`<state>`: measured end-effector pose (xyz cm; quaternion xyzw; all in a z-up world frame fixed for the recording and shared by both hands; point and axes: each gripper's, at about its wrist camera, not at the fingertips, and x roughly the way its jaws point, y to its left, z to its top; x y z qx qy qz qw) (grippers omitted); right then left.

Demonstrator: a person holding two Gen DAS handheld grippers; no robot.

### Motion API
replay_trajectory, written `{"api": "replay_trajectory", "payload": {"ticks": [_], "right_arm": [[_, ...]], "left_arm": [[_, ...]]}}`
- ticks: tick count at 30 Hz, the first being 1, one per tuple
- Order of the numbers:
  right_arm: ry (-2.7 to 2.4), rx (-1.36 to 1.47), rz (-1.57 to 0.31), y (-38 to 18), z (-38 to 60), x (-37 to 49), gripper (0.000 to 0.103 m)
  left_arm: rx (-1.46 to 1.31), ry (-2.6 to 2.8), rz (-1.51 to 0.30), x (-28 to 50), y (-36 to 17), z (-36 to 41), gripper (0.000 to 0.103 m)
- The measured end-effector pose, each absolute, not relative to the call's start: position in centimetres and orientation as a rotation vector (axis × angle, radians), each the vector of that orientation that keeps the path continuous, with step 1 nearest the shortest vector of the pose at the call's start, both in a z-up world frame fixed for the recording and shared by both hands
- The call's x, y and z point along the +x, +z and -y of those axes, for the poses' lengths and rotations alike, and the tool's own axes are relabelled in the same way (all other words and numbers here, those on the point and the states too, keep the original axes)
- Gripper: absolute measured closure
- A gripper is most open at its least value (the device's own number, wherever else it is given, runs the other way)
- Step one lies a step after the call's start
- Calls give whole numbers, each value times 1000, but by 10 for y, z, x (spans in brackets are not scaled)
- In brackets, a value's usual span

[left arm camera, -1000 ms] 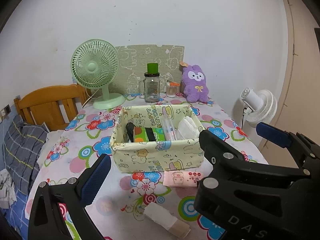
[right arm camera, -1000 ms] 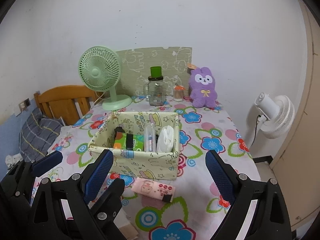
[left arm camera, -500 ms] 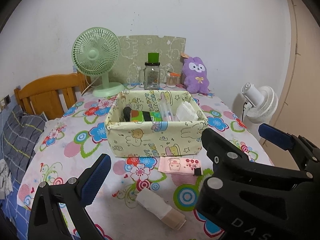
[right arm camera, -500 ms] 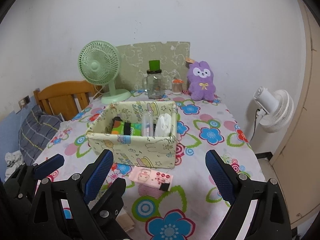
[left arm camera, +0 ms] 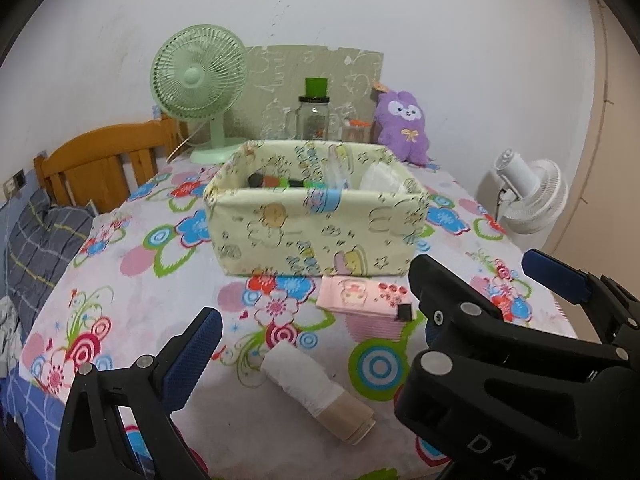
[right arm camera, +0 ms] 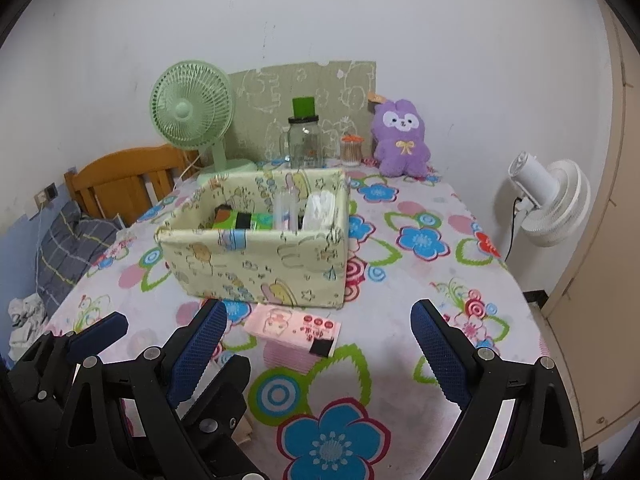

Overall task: Organize soft objects
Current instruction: 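Withdraw both tools from the box toward the pink card and white rolled cloth, then grasp the white rolled cloth with the left tool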

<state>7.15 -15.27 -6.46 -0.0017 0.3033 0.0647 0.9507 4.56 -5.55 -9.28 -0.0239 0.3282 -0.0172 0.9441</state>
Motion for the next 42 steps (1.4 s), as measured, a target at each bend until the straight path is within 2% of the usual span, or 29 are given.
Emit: {"api": "replay_trajectory", "payload": {"ticks": [13, 24, 28, 31, 36, 38, 39, 42], "right_arm": [[110, -2, -653, -100, 159, 67, 8], [105, 12, -709, -126, 164, 71, 8], [114, 14, -735, -133, 161, 77, 8], [119, 12, -748, -137, 157, 82, 8], [125, 21, -773, -143, 153, 90, 8], [126, 17, -772, -143, 151, 92, 8], [127, 15, -770, -142, 149, 93, 8], [135, 15, -772, -142, 147, 96, 8]], "left_arm": [[-46, -12, -696, 39, -125, 67, 1], [-67, 10, -739, 44, -149, 69, 6], [-83, 17, -773, 51, -157, 64, 17], [-72, 45, -769, 54, -159, 62, 20], [-55, 65, -761, 56, -159, 60, 31], [-58, 52, -752, 56, -159, 59, 54], [-61, 41, -750, 57, -158, 58, 59], [-65, 30, -749, 59, -157, 56, 63]]}}
